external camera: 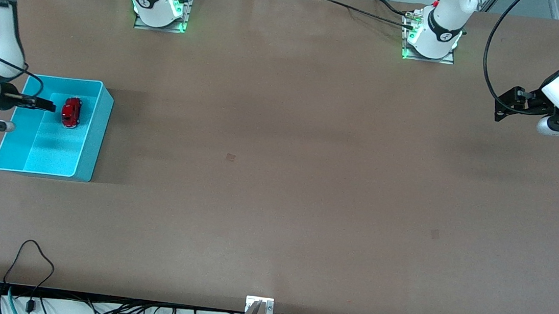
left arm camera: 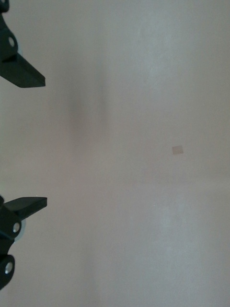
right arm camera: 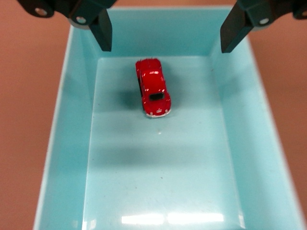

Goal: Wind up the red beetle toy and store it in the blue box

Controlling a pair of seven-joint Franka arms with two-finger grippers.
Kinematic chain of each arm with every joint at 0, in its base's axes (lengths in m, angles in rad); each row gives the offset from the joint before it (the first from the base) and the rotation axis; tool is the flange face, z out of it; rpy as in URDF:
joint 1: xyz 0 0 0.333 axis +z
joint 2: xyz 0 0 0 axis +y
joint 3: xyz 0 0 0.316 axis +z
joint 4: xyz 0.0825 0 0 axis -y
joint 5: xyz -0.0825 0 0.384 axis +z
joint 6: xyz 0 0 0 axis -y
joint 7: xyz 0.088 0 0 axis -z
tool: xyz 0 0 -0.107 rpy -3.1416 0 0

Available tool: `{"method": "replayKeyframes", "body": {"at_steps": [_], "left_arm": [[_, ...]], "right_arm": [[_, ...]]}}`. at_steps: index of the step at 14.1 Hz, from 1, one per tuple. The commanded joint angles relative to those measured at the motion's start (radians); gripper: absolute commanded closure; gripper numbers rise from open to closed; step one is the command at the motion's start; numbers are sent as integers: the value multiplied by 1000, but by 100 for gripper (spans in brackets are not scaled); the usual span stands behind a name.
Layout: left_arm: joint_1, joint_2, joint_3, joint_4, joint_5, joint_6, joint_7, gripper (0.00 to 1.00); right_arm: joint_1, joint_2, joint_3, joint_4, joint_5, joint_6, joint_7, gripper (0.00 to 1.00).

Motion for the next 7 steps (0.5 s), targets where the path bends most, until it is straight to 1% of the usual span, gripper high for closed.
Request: {"method": "replayKeyframes", "body": {"at_steps": [1, 2, 4, 5, 7], "left_arm": [[-4, 16, 5, 31, -12, -18, 4, 0], [-2, 16, 3, 31, -12, -18, 2, 0], [-4, 16, 3, 31, -12, -18, 2, 0], [-4, 16, 3, 31, -11, -18, 2, 0], [-1, 15, 5, 31, -11, -18, 2, 0]], "right_arm": [[27, -44, 24, 137, 5, -188, 3, 0], [27, -52, 51, 189, -2, -251, 6, 0], [26, -59, 62, 280, 1, -357, 7, 0], [27, -72, 64, 305, 2, -377, 7, 0], [26, -88, 99, 338, -8, -404, 7, 0]]}}
